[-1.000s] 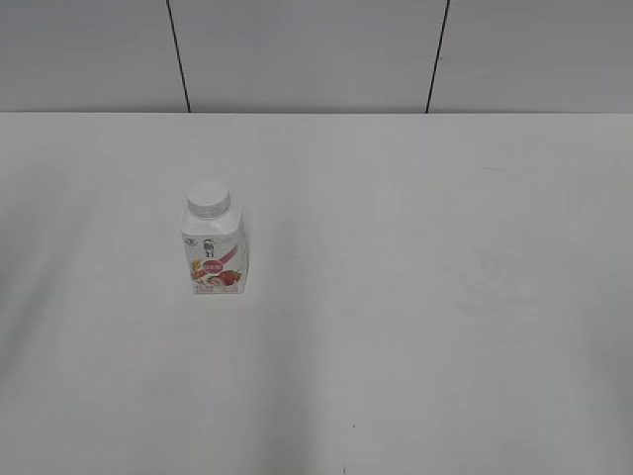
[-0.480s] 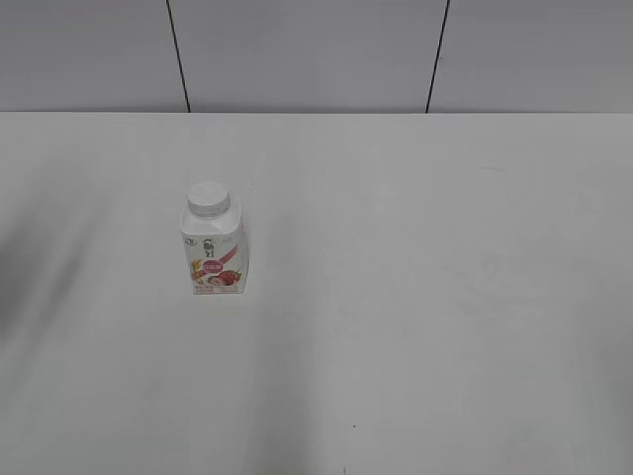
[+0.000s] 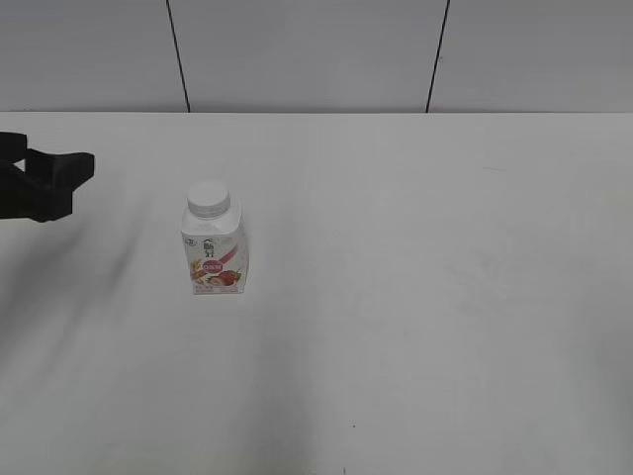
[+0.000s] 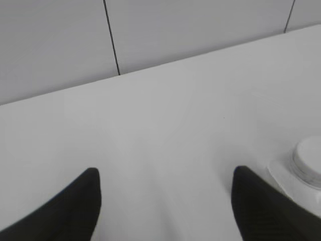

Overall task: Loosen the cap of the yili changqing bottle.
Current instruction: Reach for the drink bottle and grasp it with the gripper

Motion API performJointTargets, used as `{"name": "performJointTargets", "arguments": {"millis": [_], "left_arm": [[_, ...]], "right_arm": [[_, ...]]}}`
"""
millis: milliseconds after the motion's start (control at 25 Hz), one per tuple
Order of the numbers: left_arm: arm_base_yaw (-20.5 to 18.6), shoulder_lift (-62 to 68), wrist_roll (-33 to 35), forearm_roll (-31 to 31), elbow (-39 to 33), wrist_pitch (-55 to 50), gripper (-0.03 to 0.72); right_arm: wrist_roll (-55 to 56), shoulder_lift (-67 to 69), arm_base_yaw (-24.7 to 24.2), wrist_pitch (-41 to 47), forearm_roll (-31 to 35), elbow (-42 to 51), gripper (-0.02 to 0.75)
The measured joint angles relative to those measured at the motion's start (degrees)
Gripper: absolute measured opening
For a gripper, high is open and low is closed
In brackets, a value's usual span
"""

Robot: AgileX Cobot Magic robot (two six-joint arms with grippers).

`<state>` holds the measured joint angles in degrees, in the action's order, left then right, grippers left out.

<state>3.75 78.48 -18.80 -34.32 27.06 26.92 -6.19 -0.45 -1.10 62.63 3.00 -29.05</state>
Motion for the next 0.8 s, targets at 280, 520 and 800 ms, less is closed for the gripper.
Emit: {"name": "performJointTargets", "arguments": {"millis": [280, 520, 800], "left_arm": [[-6.9, 5.0, -17.7, -25.2, 0.0, 12.5, 0.499], [-13.5, 7.2, -24.0, -33.7, 0.0, 22.1, 0.499], [-16.2, 14.3, -24.3, -48.8, 3.1, 29.7, 0.499]], "right_arm": [[0.0, 0.0, 0.0, 0.0, 0.0, 0.0, 0.546], [0.0, 0.0, 0.0, 0.0, 0.0, 0.0, 0.546], [0.0, 0.0, 0.0, 0.0, 0.0, 0.0, 0.546]]}}
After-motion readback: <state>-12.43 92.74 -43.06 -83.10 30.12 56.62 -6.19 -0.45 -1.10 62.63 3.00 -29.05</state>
